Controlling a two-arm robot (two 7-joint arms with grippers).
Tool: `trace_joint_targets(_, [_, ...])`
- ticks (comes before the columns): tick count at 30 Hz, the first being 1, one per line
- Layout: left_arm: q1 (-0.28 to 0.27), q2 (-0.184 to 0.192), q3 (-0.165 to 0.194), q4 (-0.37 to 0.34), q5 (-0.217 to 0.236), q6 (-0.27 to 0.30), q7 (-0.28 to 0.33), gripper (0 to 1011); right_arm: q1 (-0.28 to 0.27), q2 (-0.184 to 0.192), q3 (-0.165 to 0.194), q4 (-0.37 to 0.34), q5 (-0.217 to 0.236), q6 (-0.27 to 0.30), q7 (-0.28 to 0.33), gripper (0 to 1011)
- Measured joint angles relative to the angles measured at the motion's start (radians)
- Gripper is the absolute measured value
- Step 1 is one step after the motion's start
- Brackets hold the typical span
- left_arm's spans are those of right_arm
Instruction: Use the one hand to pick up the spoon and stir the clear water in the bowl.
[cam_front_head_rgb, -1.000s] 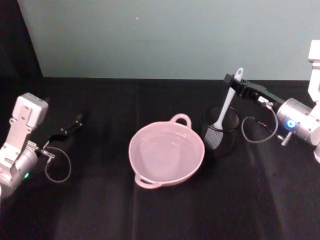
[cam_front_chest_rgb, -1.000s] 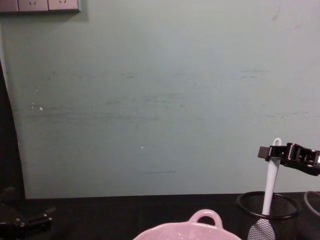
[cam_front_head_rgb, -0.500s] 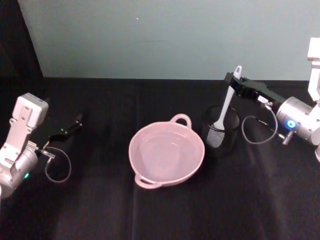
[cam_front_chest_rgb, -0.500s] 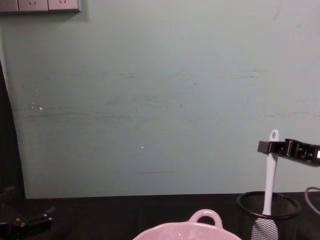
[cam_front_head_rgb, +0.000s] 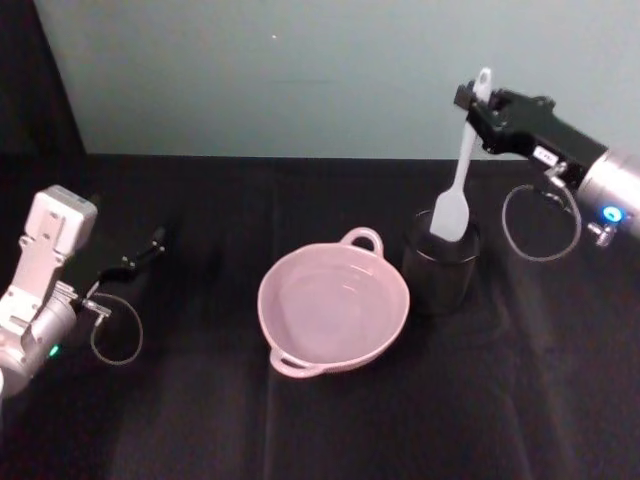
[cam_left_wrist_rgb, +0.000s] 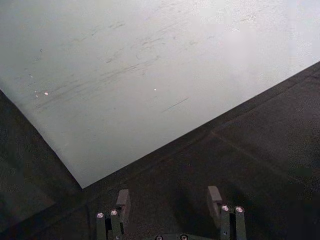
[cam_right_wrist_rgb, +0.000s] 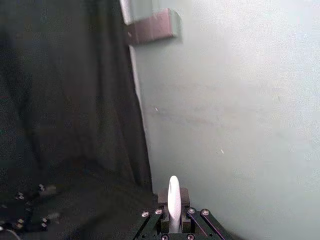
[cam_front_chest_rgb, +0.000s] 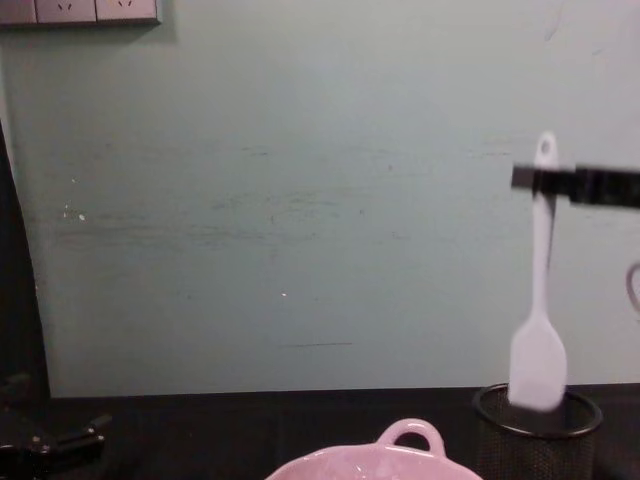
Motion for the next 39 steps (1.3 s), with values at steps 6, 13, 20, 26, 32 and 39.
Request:
trace_joint_targets(6, [0.000, 0.000, 0.000, 0.000, 0.000, 0.000, 0.000, 1011, 0.016, 0.006, 0.008, -0.071, 0.022, 0.022, 0.036, 120])
trace_joint_targets(13, [0.000, 0.000, 0.000, 0.000, 0.000, 0.000, 0.000, 1011, 0.029, -0.017, -0.037, -0.098, 0.068, 0.029, 0.098, 120])
trace_joint_targets(20, [0.000, 0.000, 0.000, 0.000, 0.000, 0.000, 0.000, 1011, 0.047, -0.096, -0.117, 0.040, 0.064, -0.098, 0.205, 120])
trace_joint_targets(26, [0.000, 0.000, 0.000, 0.000, 0.000, 0.000, 0.000, 1010, 0.053, -0.143, -0.154, 0.176, 0.003, -0.236, 0.275, 120])
trace_joint_targets(32, [0.000, 0.000, 0.000, 0.000, 0.000, 0.000, 0.000, 1011, 0.043, -0.160, -0.164, 0.244, -0.053, -0.329, 0.303, 120])
trace_joint_targets(39, [0.000, 0.000, 0.000, 0.000, 0.000, 0.000, 0.000, 1011, 0.011, -0.156, -0.165, 0.267, -0.102, -0.386, 0.318, 120])
